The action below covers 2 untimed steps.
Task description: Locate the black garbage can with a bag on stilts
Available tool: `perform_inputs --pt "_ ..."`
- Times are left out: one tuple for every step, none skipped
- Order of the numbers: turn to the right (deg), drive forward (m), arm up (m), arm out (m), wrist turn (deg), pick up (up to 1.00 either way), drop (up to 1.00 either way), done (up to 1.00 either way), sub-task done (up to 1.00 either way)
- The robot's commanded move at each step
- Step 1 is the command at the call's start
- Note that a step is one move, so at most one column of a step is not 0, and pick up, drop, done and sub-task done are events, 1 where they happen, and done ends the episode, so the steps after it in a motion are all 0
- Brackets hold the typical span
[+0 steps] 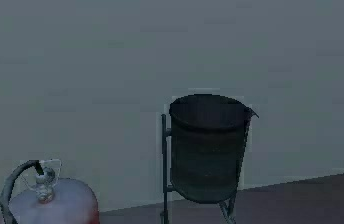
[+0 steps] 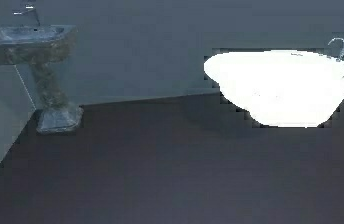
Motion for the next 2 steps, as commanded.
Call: perform_inputs --pt "9.0 0.00 0.00 0.00 0.0 0.00 0.00 0.00 0.00" --pt "0.0 0.00 0.00 0.00 0.0 0.00 0.00 1.00 0.00"
